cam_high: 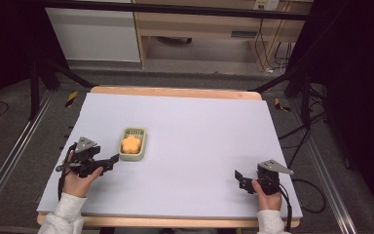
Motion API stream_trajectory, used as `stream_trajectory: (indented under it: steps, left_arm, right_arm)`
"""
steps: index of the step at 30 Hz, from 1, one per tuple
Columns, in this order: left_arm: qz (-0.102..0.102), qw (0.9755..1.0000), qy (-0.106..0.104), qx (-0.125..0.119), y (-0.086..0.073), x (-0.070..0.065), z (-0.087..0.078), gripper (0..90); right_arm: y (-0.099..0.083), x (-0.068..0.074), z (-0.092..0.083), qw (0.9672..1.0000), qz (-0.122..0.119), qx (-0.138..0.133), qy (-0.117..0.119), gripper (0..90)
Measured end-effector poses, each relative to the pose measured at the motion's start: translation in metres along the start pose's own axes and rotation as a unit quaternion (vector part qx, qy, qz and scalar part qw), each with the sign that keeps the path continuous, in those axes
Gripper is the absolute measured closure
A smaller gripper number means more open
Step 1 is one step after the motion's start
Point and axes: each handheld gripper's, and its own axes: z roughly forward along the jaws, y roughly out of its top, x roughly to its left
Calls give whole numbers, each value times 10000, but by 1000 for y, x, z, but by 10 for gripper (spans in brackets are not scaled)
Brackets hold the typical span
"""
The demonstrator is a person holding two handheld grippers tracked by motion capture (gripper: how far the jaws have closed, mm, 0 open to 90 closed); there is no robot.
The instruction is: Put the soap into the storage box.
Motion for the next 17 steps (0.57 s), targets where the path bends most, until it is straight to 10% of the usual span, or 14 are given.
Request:
stream_trajectory:
  steps: [17]
  left_arm:
    - [-118, 9993, 330, 141, -36, 18, -14, 189]
  right_arm:
    - [-3, -3, -4, 10000, 38, 14, -61, 40]
